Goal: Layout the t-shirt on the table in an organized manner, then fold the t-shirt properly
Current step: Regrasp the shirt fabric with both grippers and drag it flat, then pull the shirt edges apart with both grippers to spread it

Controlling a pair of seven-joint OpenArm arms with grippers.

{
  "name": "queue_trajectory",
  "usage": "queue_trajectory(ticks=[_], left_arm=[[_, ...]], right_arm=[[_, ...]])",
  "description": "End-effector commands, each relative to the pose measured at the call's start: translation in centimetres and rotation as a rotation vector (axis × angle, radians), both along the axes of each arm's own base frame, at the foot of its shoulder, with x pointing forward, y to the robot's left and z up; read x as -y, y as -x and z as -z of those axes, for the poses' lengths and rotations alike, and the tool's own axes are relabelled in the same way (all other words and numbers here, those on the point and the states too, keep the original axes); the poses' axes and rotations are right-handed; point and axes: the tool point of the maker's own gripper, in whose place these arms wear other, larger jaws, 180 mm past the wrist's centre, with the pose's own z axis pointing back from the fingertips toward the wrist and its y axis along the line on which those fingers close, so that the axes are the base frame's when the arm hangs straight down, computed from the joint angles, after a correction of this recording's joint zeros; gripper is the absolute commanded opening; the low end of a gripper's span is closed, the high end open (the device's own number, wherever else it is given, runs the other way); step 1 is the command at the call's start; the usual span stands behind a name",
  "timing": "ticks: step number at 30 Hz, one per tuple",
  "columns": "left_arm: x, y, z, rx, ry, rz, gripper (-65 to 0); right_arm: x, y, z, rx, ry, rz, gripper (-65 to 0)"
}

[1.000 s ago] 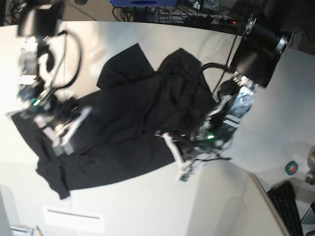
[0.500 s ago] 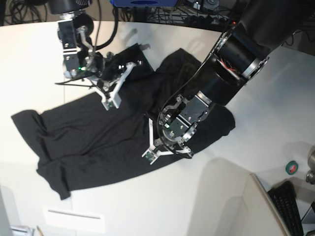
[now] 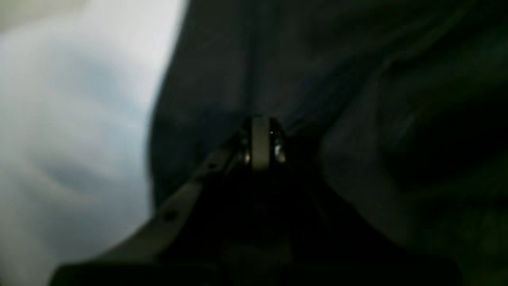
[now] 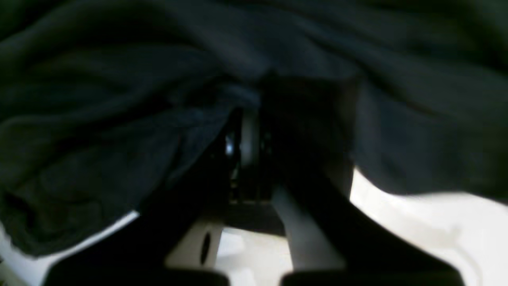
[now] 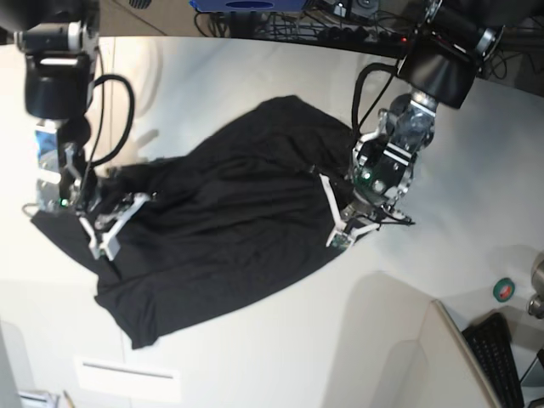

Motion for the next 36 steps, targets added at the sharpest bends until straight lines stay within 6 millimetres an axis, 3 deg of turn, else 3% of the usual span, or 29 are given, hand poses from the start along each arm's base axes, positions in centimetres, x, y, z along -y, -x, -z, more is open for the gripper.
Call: queue_trajectory(ticks=[1, 4, 8, 10, 12, 14, 16, 19, 22, 27, 30, 32, 36], left_arm=[[1.5, -0.3, -1.2, 0.031, 0.039, 0.014, -65.0], [3.9, 2.9, -0.8, -0.007, 0.087, 0.039, -65.0], [10.3, 6.7, -1.0, -0.043, 0.231, 0.061, -65.0], [13.0, 7.4, -2.2, -0.026, 0.277, 0.106, -65.0], [14.2, 7.0, -3.7, 0.010, 0.302, 0.137, -65.0], [14.3, 4.9, -5.7, 0.076, 0.309, 0.145, -65.0], [13.2, 2.0, -7.2, 0.134, 0.299, 0.118, -65.0], [11.6, -2.6, -8.2, 0.176, 0.258, 0.081, -65.0], [11.9, -6.4, -7.9, 0.161, 0.225, 0.065, -65.0], [15.4, -10.3, -6.4, 0.123, 0.238, 0.061, -65.0], [16.6, -11.6, -5.1, 0.126, 0.244, 0.071, -65.0], [15.4, -11.9, -3.4, 0.105, 0.217, 0.057, -65.0], [15.3, -9.8, -0.3, 0.074, 0.152, 0.125, -65.0]], right_arm=[[2.5, -0.1, 0.1, -0.056, 0.087, 0.019, -65.0], [4.9, -3.4, -1.5, -0.015, 0.109, 0.053, -65.0], [8.0, -6.5, -3.3, 0.023, 0.127, 0.106, -65.0], [9.4, -7.1, -4.3, 0.028, 0.146, 0.119, -65.0], [10.5, -7.1, -5.4, 0.020, 0.173, 0.115, -65.0], [11.0, -6.5, -6.6, 0.028, 0.211, 0.086, -65.0], [10.5, -5.3, -8.1, 0.072, 0.258, 0.039, -65.0], [7.7, -2.9, -10.2, 0.140, 0.289, -0.038, -65.0], [4.0, 0.9, -10.2, 0.130, 0.261, -0.089, -65.0], [-3.7, 7.4, -7.6, 0.058, 0.101, -0.112, -65.0], [-7.9, 10.0, -6.3, 0.009, 0.029, -0.160, -65.0], [-10.1, 11.4, -5.2, -0.018, -0.004, -0.205, -65.0], [-10.9, 12.8, -1.7, -0.048, -0.035, -0.203, -65.0]])
